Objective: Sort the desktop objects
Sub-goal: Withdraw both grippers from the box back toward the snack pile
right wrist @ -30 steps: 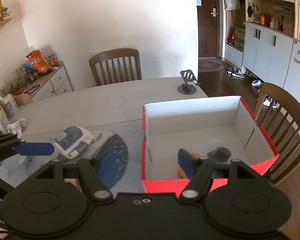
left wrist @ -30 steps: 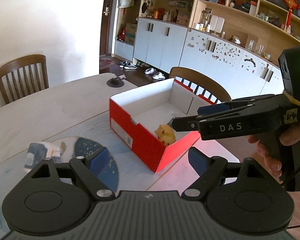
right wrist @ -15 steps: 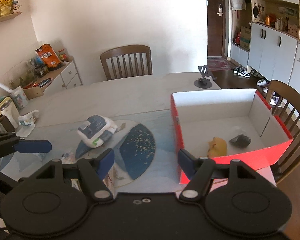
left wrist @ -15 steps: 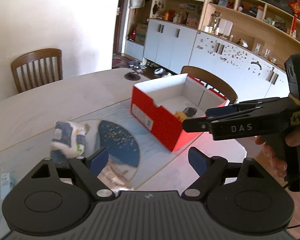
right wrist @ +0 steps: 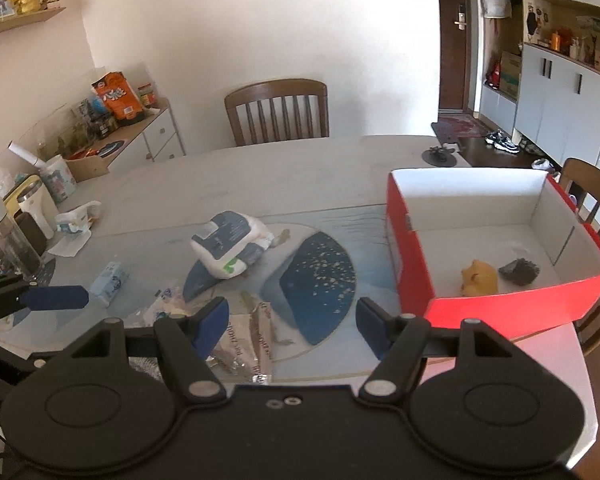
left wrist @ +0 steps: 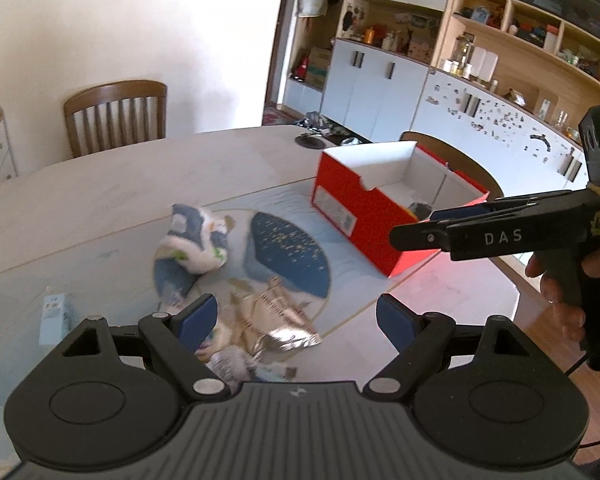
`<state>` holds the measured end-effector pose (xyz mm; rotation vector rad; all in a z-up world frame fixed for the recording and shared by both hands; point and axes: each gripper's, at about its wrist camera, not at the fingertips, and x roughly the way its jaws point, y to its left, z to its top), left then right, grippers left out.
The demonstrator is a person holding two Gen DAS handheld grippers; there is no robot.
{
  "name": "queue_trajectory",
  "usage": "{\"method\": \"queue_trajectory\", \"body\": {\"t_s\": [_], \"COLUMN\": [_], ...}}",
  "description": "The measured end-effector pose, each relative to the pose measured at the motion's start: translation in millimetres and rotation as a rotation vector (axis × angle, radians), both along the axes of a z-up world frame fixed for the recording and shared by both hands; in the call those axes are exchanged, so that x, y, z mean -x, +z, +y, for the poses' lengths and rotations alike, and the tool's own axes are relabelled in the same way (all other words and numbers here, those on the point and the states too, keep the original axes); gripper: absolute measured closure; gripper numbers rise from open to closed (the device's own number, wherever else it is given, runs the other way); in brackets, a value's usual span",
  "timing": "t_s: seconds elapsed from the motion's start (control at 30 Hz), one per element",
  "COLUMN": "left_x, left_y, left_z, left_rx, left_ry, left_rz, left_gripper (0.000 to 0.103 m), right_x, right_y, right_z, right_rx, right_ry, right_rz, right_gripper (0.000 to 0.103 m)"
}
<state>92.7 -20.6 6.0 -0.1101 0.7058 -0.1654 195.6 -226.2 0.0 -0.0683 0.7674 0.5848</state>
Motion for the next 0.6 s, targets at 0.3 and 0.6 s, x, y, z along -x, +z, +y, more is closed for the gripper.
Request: {"method": "queue_trajectory", "body": {"t_s": [0.3,0.6], "left_x": [17.6,28.7], "left_y": [-27.4,-62.6], "left_z": [22.6,41.7], "left_rx": [-0.009,-0.010], "left_ry": [0.049,0.119], "left_rz": [0.038,0.101], "left_gripper": [0.016,0.016], "right_x": [5.3,5.3], "right_y": [-17.1,-36.2], "right_z": [25.6,41.8], "right_rx": [0.023,0.042], "right_ry": [0.037,0.051], "right_rz": [0.002,0.014], "right_gripper": [0.033,0.033]}}
